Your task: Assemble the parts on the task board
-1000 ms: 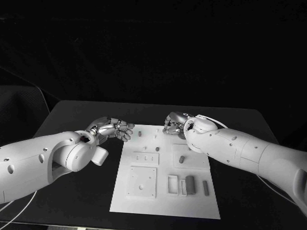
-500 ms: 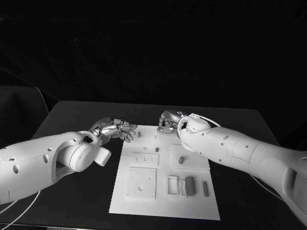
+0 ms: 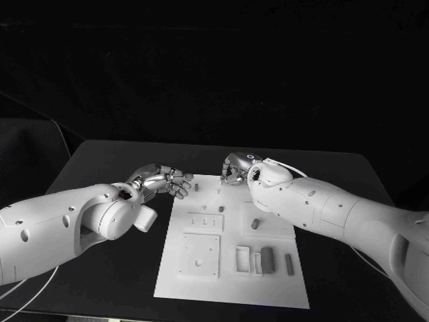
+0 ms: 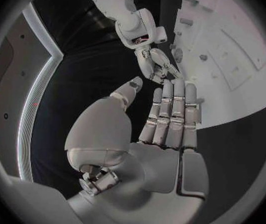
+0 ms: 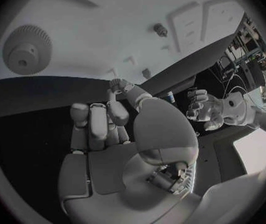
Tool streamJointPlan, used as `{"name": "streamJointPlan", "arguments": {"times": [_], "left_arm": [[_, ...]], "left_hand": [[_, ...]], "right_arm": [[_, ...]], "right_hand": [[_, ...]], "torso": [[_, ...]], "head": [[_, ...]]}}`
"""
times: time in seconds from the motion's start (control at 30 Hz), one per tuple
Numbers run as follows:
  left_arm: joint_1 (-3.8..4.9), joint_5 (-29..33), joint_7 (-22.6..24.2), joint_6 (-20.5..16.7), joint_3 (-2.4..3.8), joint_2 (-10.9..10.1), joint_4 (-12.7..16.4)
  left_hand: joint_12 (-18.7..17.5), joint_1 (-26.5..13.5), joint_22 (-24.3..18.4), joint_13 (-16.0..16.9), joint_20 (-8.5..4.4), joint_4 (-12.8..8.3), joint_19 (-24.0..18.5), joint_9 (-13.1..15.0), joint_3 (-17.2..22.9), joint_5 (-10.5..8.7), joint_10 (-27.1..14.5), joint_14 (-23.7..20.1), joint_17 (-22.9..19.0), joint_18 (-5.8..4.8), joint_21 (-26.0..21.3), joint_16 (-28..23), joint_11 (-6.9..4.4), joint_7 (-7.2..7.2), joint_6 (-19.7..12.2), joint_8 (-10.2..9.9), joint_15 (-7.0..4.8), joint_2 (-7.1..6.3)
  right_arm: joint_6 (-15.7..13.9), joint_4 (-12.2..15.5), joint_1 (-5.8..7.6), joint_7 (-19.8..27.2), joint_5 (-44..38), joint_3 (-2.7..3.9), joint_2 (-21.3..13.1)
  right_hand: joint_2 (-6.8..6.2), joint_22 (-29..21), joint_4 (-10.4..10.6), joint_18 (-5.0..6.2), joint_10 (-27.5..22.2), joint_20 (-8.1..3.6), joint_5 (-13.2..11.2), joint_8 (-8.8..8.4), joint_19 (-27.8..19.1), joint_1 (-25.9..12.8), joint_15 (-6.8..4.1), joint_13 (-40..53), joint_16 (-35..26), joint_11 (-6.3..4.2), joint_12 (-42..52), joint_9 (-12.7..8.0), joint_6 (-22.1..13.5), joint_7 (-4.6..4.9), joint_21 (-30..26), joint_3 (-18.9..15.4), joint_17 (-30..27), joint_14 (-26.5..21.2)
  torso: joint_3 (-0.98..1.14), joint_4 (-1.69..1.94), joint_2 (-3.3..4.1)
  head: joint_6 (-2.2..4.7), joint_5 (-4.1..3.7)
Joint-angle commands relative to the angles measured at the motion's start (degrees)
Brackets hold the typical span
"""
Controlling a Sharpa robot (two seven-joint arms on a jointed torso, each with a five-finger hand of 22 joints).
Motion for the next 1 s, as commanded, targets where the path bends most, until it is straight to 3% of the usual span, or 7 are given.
{"name": "streamJointPlan", "arguments": {"times": [0.03,0.13,0.27,0.77,1.0], "left_arm": [[0.1,0.2,0.56,-0.31,0.07,0.28,0.1],[0.15,0.2,0.57,-0.36,0.07,0.37,0.12],[0.23,0.21,0.52,-0.38,0.07,0.38,0.15],[0.58,0.22,0.49,-0.42,0.08,0.71,0.06],[0.6,0.22,0.49,-0.44,0.08,0.79,0.01]], "left_hand": [[-0.18,-0.19,0.0,-0.03,-0.07,0.06,-0.52,-0.1,-0.33,0.18,-0.48,-0.2,0.0,0.84,-0.34,-0.34,-0.04,0.06,-0.3,-0.34,-0.06,0.14],[-0.18,-0.18,0.0,-0.03,-0.07,0.05,-0.52,-0.1,-0.33,0.18,-0.49,-0.2,0.0,0.84,-0.34,-0.34,-0.04,0.06,-0.31,-0.34,-0.06,0.14],[-0.18,-0.17,0.0,-0.03,-0.07,0.05,-0.53,-0.11,-0.33,0.18,-0.5,-0.2,0.0,0.84,-0.35,-0.35,-0.04,0.06,-0.33,-0.35,-0.06,0.13],[-0.19,-0.15,0.01,-0.03,-0.07,0.04,-0.54,-0.12,-0.33,0.17,-0.53,-0.21,0.0,0.84,-0.35,-0.36,-0.03,0.06,-0.36,-0.37,-0.06,0.13],[-0.19,-0.14,0.01,-0.03,-0.07,0.04,-0.55,-0.12,-0.33,0.17,-0.54,-0.21,0.0,0.84,-0.35,-0.37,-0.03,0.07,-0.38,-0.39,-0.05,0.12]], "right_arm": [[-1.14,-0.45,-0.02,0.22,-1.6,-0.28,0.36],[-0.98,-0.66,-0.02,0.29,-1.82,-0.5,0.52],[-0.7,-0.7,-0.03,0.23,-1.86,-0.56,0.58],[-0.37,-0.79,-0.04,0.37,-1.85,-0.74,0.77],[-0.28,-0.78,-0.04,0.39,-1.85,-0.74,0.81]], "right_hand": [[-0.37,0.06,0.06,1.0,0.17,0.0,0.12,0.15,0.56,-0.34,-0.25,0.05,0.19,-0.32,0.23,0.06,2.51,1.93,3.96,0.03,0.08,0.19],[-0.39,0.07,0.05,1.0,0.18,0.0,0.12,0.14,0.57,-0.33,-0.26,0.05,0.2,-0.32,0.24,0.06,2.52,1.93,3.97,0.03,0.09,0.19],[-0.41,0.07,0.04,1.01,0.19,0.0,0.13,0.14,0.57,-0.31,-0.26,0.06,0.21,-0.32,0.25,0.05,2.53,1.93,3.98,0.03,0.09,0.2],[-0.51,0.1,0.0,1.03,0.21,-0.01,0.14,0.11,0.59,-0.28,-0.27,0.07,0.26,-0.34,0.28,0.03,2.55,1.92,4.02,0.03,0.1,0.22],[-0.57,0.11,-0.02,1.03,0.22,-0.01,0.13,0.09,0.59,-0.28,-0.27,0.08,0.28,-0.34,0.3,0.02,2.55,1.92,4.03,0.03,0.1,0.22]], "torso": [[-0.01,-0.03,0.07],[-0.06,0.03,0.15],[0.05,-0.09,0.18],[0.0,-0.02,0.32],[-0.04,-0.04,0.46]], "head": [[0.0,0.15],[0.09,0.09],[-0.01,0.44],[-0.46,0.63],[-0.35,0.76]]}}
